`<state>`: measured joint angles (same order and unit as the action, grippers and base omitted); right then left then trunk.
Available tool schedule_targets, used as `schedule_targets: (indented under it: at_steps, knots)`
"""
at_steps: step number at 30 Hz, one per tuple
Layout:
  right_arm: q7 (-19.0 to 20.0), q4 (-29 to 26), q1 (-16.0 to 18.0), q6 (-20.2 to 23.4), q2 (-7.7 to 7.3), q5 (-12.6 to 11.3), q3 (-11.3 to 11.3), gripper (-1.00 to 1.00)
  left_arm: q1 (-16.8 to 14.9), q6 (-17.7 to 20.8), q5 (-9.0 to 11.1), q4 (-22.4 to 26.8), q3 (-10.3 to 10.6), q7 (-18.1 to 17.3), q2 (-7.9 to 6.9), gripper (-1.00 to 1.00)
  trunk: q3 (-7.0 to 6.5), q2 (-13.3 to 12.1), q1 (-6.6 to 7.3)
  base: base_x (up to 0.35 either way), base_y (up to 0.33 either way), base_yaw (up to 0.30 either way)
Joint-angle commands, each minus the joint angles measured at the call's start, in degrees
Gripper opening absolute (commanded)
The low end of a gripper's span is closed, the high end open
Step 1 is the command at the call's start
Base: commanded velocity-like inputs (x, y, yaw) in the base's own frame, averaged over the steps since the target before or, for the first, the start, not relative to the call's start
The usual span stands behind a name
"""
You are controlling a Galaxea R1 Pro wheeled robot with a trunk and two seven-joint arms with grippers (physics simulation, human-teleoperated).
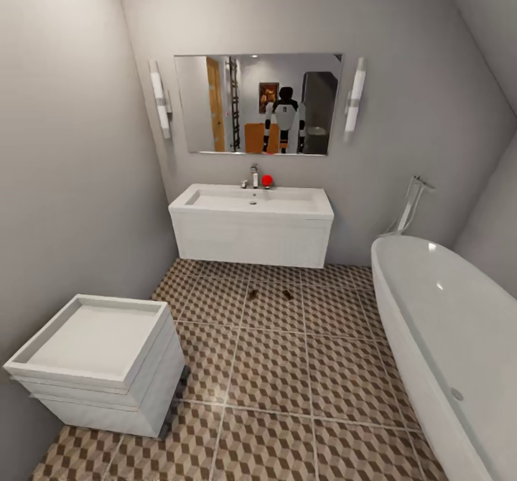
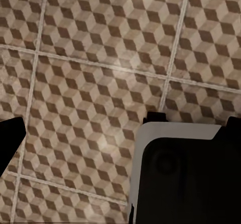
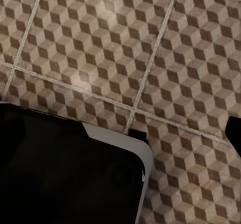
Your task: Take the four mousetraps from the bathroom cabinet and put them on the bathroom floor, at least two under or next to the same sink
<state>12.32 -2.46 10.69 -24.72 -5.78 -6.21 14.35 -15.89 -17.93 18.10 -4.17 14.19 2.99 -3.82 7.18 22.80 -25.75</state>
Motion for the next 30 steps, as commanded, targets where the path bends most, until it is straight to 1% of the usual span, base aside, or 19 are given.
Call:
schedule_targets:
  at_steps: [1,30]
  knots:
    - [0.3,0.0,0.0,-0.2,-0.03,-0.6,0.3,1.0,-0.1,-0.3,0.3,-0.2,0.5,0.1,0.04,1.0,0.15,0.1,-0.03,0.0,0.0,0.269]
    - [0.3,0.1,0.0,-0.2,-0.03,-0.6,0.4,1.0,-0.1,-0.3,0.3,-0.2,0.5,0.1,0.04,1.0,1.09,0.1,-0.03,0.0,0.0,0.271]
